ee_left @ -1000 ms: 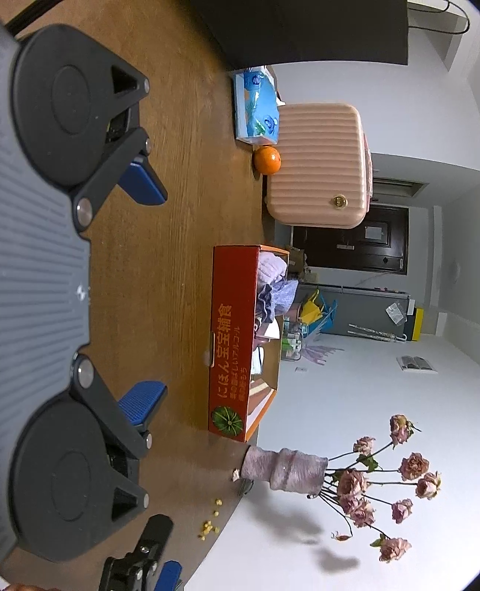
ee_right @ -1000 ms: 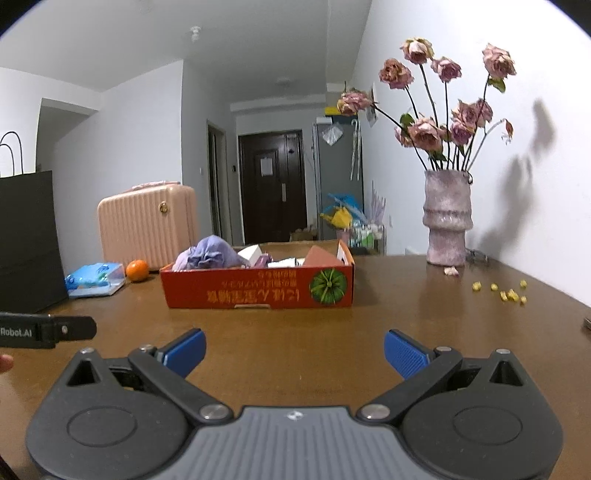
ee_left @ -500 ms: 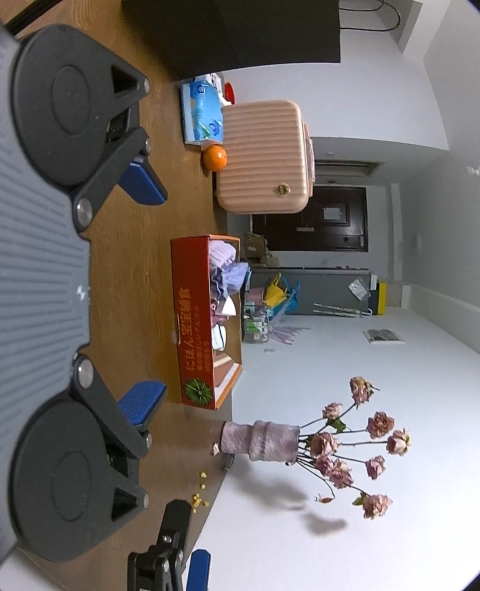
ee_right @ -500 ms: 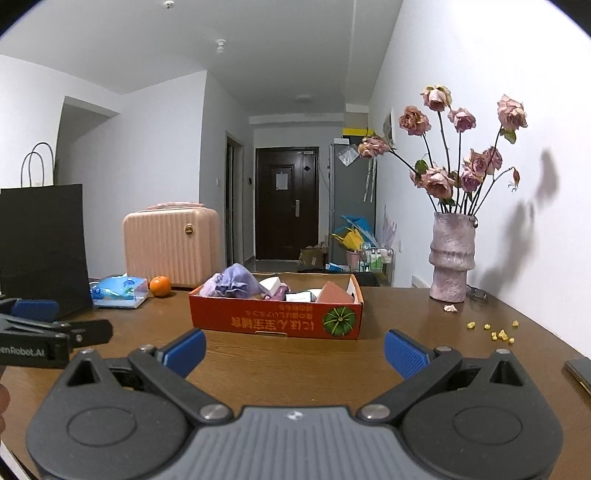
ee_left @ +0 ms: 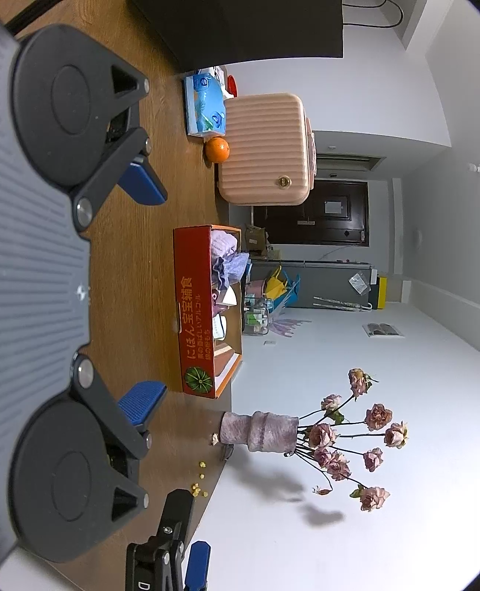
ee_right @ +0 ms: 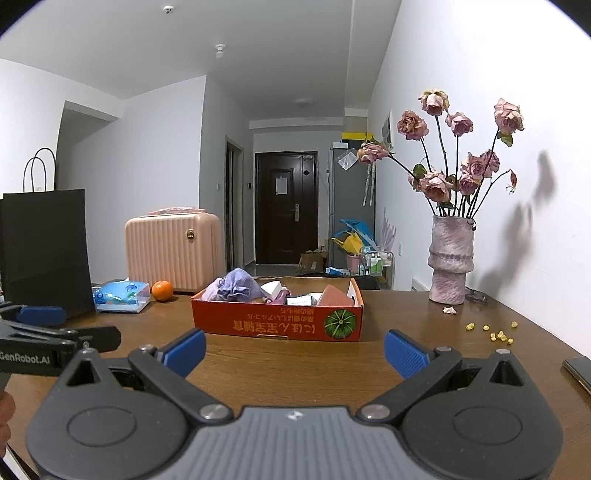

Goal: Organize soft objects

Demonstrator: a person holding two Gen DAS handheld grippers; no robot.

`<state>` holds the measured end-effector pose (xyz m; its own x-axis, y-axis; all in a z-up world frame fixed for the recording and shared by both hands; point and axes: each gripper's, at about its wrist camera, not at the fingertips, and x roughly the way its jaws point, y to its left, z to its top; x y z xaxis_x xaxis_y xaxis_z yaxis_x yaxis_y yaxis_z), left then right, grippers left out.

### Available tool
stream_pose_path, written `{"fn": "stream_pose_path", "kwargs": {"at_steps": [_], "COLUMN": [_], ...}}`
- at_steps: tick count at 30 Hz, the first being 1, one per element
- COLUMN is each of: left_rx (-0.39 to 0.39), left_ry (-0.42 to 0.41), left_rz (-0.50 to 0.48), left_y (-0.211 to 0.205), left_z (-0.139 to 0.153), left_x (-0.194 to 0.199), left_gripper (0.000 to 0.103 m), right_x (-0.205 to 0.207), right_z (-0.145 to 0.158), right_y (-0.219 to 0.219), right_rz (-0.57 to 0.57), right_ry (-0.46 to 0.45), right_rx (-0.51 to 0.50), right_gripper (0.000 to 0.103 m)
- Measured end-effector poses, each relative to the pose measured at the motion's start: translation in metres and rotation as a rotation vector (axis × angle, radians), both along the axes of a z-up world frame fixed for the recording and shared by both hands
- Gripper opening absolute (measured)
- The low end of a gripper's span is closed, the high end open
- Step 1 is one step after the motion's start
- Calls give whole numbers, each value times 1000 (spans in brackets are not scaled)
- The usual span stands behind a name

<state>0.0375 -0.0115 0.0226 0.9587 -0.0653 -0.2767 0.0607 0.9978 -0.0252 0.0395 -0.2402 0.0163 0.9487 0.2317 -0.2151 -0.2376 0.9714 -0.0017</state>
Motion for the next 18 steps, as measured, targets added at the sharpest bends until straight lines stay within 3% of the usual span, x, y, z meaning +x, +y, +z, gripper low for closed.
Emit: {"fn": "stream_pose_path", "kwargs": {"at_steps": [18], "left_rx": [-2], "left_ry": [-3], "left_rz": [0], "left_y": [1], "left_z": [0], "left_x": [-2], "left_gripper": [103], "right_x": [-2], "right_z": [1], "right_y": [0], "right_rz": [0], "right_ry": [-5], "right_rx": [-1], "right_gripper": [103]}}
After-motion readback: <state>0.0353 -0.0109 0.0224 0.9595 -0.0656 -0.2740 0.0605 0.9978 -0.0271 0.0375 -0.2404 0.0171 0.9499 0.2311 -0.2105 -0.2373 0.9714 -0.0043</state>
